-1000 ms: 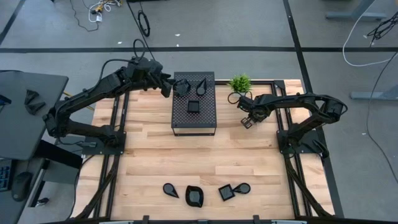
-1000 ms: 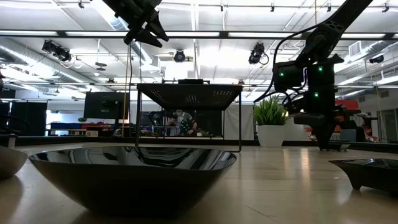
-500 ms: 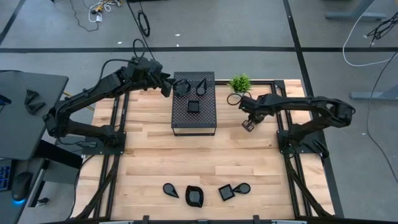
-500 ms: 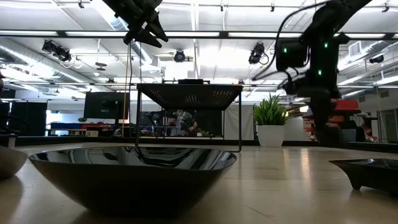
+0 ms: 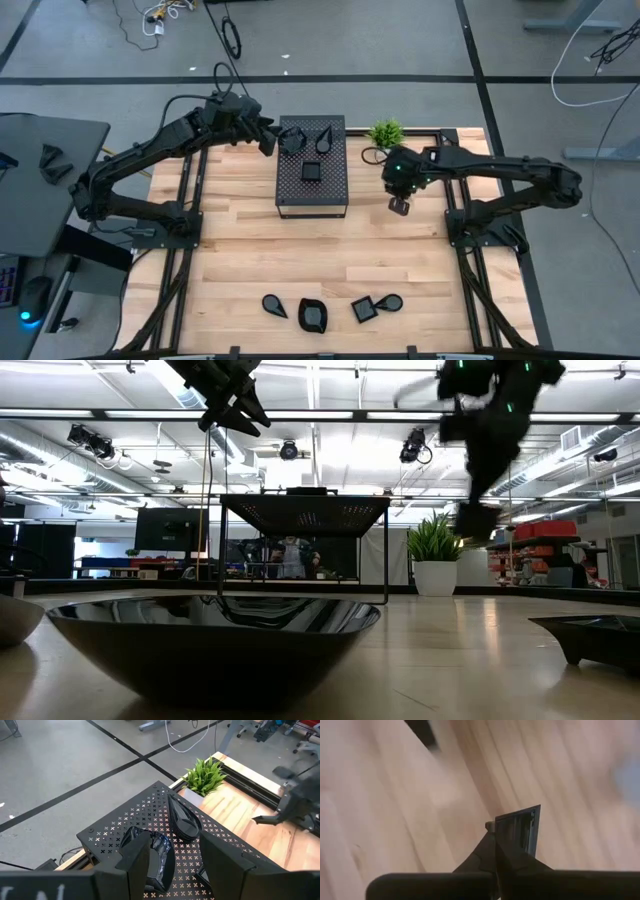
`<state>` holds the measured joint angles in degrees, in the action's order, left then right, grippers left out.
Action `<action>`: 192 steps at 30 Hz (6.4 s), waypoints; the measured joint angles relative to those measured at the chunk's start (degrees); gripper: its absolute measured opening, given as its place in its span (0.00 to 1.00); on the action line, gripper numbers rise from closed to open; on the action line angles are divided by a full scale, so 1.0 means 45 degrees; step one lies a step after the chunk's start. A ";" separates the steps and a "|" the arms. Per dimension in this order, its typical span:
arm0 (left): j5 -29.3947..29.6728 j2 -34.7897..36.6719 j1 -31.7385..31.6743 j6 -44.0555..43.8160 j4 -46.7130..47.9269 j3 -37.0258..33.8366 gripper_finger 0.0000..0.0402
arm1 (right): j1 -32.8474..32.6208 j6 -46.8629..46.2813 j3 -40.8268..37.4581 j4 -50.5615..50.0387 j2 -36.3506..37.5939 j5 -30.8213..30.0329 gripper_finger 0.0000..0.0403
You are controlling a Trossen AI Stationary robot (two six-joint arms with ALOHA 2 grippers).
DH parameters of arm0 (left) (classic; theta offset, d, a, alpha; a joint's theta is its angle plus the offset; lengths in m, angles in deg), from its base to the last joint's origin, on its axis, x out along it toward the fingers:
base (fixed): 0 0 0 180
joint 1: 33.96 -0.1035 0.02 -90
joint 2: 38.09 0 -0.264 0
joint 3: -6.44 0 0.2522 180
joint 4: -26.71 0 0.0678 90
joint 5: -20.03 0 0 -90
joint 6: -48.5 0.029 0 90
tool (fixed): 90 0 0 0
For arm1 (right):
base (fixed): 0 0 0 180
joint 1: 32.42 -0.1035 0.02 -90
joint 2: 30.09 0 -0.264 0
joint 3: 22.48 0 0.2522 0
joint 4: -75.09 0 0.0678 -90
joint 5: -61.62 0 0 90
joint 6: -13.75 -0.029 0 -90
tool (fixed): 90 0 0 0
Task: Pick & Place Mini shaped plates
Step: Stack the square plate on top of the square plates on the shelf, then stack the leaf shaped plate on top of the leaf shaped plate on the shelf
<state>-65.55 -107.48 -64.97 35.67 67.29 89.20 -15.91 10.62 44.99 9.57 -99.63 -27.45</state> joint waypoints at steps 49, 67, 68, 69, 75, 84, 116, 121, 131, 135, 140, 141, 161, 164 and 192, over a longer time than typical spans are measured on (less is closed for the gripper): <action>-0.1109 0.0704 0.0008 -0.0926 0.2877 0.0005 0.44 | -0.2284 0.2223 1.1387 0.0984 -0.9090 -0.4004 0.00; -0.1617 0.0704 0.0010 -0.0560 0.2869 0.0005 0.44 | -0.2285 0.1120 1.1145 0.1310 -0.9139 -0.4006 0.10; -0.1617 0.0704 0.0010 -0.0555 0.2865 0.0005 0.44 | -0.2286 0.1121 1.1145 0.1309 -0.9139 -0.4004 0.12; -0.1617 0.0704 0.0010 -0.0537 0.2869 0.0005 0.44 | -0.2286 0.1126 1.1145 0.1314 -0.9139 -0.3995 0.14; -0.1617 0.0704 0.0010 -0.0531 0.2864 0.0005 0.44 | -0.2293 0.1255 1.1159 0.1348 -0.8951 -0.3032 0.24; -0.1613 0.0704 0.0010 -0.0531 0.2864 0.0005 0.44 | -0.1527 0.0550 1.1208 0.0068 -0.7425 -0.0381 0.24; -0.0250 0.0699 0.4700 -0.1708 0.7444 0.0002 0.44 | -0.7487 -0.7514 0.3446 0.5910 -0.3235 0.0131 0.02; 0.0888 0.0699 0.6622 -0.2533 0.7739 0.0000 0.44 | -0.8887 -0.9384 0.3451 0.7971 -0.4798 0.0761 0.02; 0.2297 0.0695 0.9848 -0.4579 0.7759 0.0000 0.44 | -0.9691 -0.9744 0.3451 1.2513 -0.7675 0.2004 0.22; 0.3019 0.0695 1.0788 -0.5201 0.7765 0.0000 0.44 | -0.9539 -0.8520 0.3477 1.3055 -0.8254 0.2447 0.37; 0.3884 0.0695 1.1556 -0.5714 0.7889 0.0000 0.44 | -0.9535 -0.7341 0.4105 1.2005 -0.8799 0.1334 0.49; 0.3911 0.0692 1.1654 -0.5752 0.7932 0.0000 0.44 | -0.9542 -0.7086 0.4395 1.1588 -0.9004 0.0988 0.49; 0.4439 0.0670 1.2094 -0.6097 0.8061 -0.0010 0.44 | -0.9199 -0.6289 0.5566 0.9932 -1.1118 -0.0305 0.37; 0.4439 0.0670 1.2094 -0.6092 0.8061 -0.0010 0.44 | -0.9195 -0.6190 0.5535 0.9841 -1.1147 -0.0310 0.34; 0.4765 0.0670 1.2070 -0.6005 0.8021 -0.0010 0.44 | -0.9103 -0.7780 0.5525 0.9991 -1.1304 0.0333 0.01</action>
<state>-44.11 -104.46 -10.65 8.65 103.38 89.15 -56.87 -24.39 69.85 54.53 -150.50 -25.95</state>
